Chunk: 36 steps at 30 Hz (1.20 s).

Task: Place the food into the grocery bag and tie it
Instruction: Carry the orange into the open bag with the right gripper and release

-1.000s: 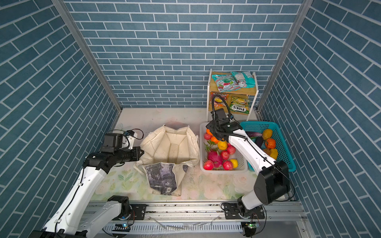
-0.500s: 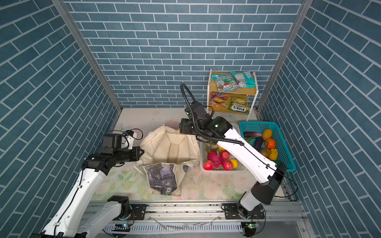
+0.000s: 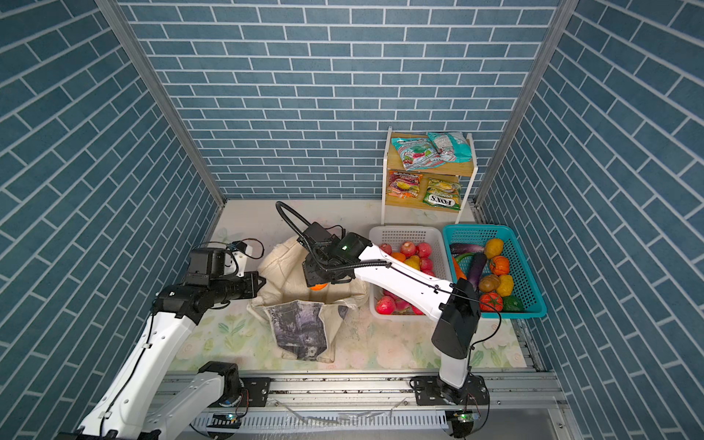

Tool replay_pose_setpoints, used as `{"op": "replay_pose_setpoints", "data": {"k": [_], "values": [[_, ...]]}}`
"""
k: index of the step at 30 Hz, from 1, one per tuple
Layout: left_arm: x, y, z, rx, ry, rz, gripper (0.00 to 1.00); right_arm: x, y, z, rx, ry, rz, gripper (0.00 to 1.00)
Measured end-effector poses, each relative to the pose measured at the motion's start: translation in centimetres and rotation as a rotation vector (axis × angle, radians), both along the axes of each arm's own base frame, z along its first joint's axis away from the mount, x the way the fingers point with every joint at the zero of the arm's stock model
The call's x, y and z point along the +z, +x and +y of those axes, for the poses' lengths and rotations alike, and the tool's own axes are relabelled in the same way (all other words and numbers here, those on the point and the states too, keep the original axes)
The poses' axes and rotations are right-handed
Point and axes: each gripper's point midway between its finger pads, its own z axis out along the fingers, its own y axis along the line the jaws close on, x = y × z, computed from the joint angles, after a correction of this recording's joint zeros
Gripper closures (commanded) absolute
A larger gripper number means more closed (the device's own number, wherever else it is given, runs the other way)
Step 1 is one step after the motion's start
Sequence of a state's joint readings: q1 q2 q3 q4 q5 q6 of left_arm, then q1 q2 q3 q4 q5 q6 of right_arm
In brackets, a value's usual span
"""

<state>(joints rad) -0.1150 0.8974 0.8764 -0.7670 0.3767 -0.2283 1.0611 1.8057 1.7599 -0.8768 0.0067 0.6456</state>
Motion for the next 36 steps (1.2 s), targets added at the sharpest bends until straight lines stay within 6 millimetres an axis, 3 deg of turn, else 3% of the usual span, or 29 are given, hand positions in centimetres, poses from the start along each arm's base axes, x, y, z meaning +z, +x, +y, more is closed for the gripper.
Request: {"op": "replay_pose_setpoints", "data": {"k": [16, 23, 29, 36], "values": [[-0.1, 0.1, 0.3, 0.011, 0.012, -0.001, 1.00, -6.9, 0.1, 1.2, 0.054, -0.100, 0.042, 0.48], [-0.1, 0.1, 0.3, 0.011, 0.013, -0.001, 1.00, -11.1, 0.2, 1.5, 0.075, -0.175, 0.083, 0.38], [-0.1, 0.1, 0.3, 0.012, 0.013, -0.001, 1.00, -11.6, 0.5, 1.3, 0.079, -0.197, 0.065, 0.15], [0.0, 0.1, 0.3, 0.012, 0.012, -0.004, 1.00, -11.2, 1.5, 0.6, 0.069, -0.238, -0.002, 0.05]]}}
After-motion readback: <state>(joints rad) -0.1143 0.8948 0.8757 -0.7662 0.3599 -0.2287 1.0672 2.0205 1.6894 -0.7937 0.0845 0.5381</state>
